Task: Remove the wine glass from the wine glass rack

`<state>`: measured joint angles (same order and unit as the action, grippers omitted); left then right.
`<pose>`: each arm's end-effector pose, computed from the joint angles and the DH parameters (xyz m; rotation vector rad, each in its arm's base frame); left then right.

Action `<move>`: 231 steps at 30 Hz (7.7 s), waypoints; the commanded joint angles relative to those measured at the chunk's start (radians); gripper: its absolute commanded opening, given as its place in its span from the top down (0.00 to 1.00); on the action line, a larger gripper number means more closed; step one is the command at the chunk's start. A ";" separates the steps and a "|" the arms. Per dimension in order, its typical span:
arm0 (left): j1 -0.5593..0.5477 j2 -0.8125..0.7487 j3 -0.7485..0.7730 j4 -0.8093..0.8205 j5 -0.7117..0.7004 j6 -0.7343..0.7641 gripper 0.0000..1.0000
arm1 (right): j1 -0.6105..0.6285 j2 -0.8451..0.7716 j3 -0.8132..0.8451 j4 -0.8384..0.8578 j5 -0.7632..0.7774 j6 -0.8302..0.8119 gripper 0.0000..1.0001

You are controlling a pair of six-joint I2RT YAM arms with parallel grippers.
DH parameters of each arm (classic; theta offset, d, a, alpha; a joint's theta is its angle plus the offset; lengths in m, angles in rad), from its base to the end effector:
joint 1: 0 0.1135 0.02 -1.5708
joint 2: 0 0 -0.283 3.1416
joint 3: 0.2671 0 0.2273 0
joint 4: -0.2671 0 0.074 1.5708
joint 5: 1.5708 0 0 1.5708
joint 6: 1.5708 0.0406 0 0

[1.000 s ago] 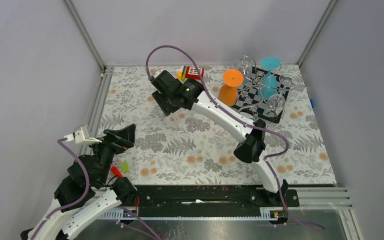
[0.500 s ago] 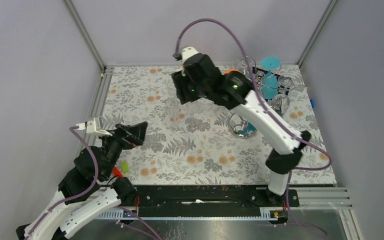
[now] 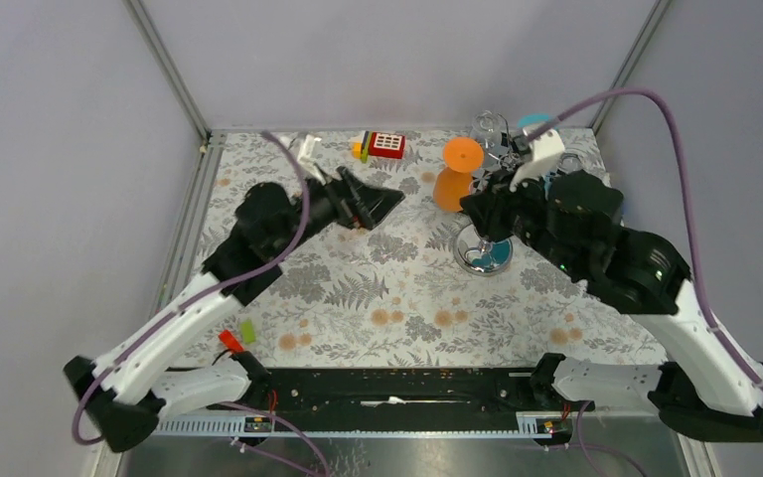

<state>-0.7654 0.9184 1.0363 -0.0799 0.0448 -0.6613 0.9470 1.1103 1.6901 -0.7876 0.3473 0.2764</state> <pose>0.1237 -0.1214 0.4281 0.1244 1.6479 -1.1510 0.1015 0.1174 0.5142 -0.3474 1.7685 0.5749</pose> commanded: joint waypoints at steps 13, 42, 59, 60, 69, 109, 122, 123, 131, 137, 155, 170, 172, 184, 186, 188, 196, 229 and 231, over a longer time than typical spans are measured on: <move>0.045 0.625 0.406 0.339 0.080 -0.263 0.14 | -0.006 -0.318 -0.212 0.122 0.094 0.028 0.73; 0.039 0.656 0.392 0.364 0.077 -0.415 1.00 | -0.007 -0.406 -0.316 0.161 0.001 0.101 0.69; 0.047 0.644 0.393 0.452 0.079 -0.512 1.00 | -0.007 -0.422 -0.315 0.169 -0.043 0.115 0.64; 0.046 0.646 0.393 0.454 0.074 -0.512 1.00 | -0.007 -0.422 -0.313 0.169 -0.046 0.115 0.64; 0.040 0.723 0.498 0.403 0.091 -0.439 1.00 | -0.006 -0.425 -0.305 0.168 -0.066 0.120 0.65; 0.050 0.268 0.031 0.452 0.115 -0.459 1.00 | -0.007 -0.442 -0.390 0.326 -0.140 0.172 0.17; 0.242 -0.030 -0.100 0.532 0.206 -0.725 1.00 | -0.005 -0.352 -0.592 0.768 -0.122 0.361 0.15; 0.263 -0.043 -0.109 0.543 0.231 -0.756 1.00 | -0.006 -0.345 -0.604 0.804 -0.118 0.372 0.15; 0.398 -0.102 -0.175 0.710 0.412 -0.925 1.00 | -0.007 -0.295 -0.620 1.023 -0.117 0.264 0.13; 0.442 -0.042 -0.266 1.079 0.487 -1.217 1.00 | -0.104 -0.184 -0.496 0.856 -0.125 0.282 0.13; 0.456 0.007 -0.299 1.408 0.401 -1.413 1.00 | -0.358 -0.090 -0.540 1.260 -0.807 0.625 0.25; 0.456 0.028 -0.165 1.491 0.413 -1.368 1.00 | -0.358 0.054 -0.514 1.835 -1.104 0.955 0.36; 0.456 0.021 -0.161 1.483 0.416 -1.347 1.00 | -0.358 0.040 -0.527 1.812 -1.093 0.925 0.35; 0.455 0.026 -0.150 1.445 0.432 -1.355 1.00 | -0.314 0.075 -0.460 1.908 -1.223 0.897 0.36; 0.456 0.027 -0.155 1.453 0.433 -1.371 1.00 | -0.304 0.102 -0.434 1.907 -1.230 0.890 0.40; 0.456 0.023 -0.160 1.460 0.430 -1.383 1.00 | -0.296 0.126 -0.414 1.921 -1.234 0.896 0.46; 0.456 0.002 -0.164 1.464 0.430 -1.393 1.00 | -0.289 0.189 -0.352 1.974 -1.228 0.942 0.73; 0.456 -0.361 -0.041 -0.094 0.450 -0.206 0.01 | -0.227 -0.098 -0.243 0.364 -0.671 0.224 1.00; 0.456 -0.382 0.012 -0.246 0.349 -0.084 0.01 | -0.161 -0.061 -0.198 0.254 -0.602 0.161 1.00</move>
<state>-0.3115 0.6056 0.9016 0.1341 0.5556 -1.1667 0.6930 1.0080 1.4048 -0.2558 -0.3828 0.5877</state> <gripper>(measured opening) 0.986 0.026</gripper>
